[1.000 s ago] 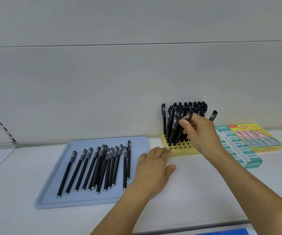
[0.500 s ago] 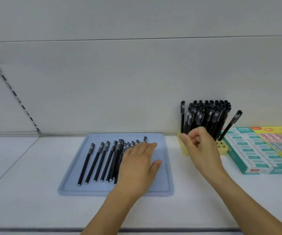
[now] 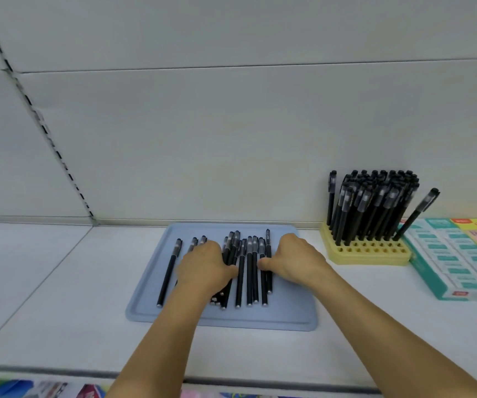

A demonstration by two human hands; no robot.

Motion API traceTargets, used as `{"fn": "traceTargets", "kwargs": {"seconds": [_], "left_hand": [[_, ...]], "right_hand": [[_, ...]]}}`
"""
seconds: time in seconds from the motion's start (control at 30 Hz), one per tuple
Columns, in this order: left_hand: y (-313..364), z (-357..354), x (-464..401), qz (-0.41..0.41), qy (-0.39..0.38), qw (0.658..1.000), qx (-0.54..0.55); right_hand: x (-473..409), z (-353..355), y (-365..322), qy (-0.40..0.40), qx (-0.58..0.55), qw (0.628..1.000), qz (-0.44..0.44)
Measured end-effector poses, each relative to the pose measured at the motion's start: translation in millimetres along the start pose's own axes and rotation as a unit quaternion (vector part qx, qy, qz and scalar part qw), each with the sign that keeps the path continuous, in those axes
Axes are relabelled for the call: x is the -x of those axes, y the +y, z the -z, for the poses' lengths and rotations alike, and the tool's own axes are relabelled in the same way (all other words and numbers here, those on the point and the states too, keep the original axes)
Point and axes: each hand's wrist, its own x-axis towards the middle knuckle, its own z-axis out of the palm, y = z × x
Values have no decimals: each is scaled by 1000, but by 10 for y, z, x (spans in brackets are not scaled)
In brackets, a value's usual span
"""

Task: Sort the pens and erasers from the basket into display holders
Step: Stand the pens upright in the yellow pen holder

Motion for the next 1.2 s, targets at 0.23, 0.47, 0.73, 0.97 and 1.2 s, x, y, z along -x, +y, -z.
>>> {"fn": "traceTargets", "kwargs": {"seconds": [0.23,0.47,0.73,0.97,1.2], "left_hand": [[-7,-43,-85,-33,31,998,38],[353,-73,1,-69,36,905,419],[686,-145,129,-90,-40,789,606],[733,-159,142,-100,-64,779,615],[787,-194,166,-103,-92,763,631]], "right_hand": [[142,82,206,48,-154,986,41],[423,545,797,248,-242,934,84],[273,846,1212,297,-127,946,30],[109,766,1274,277,-76,957,26],[70,707,1280,236,-32,971,-20]]}}
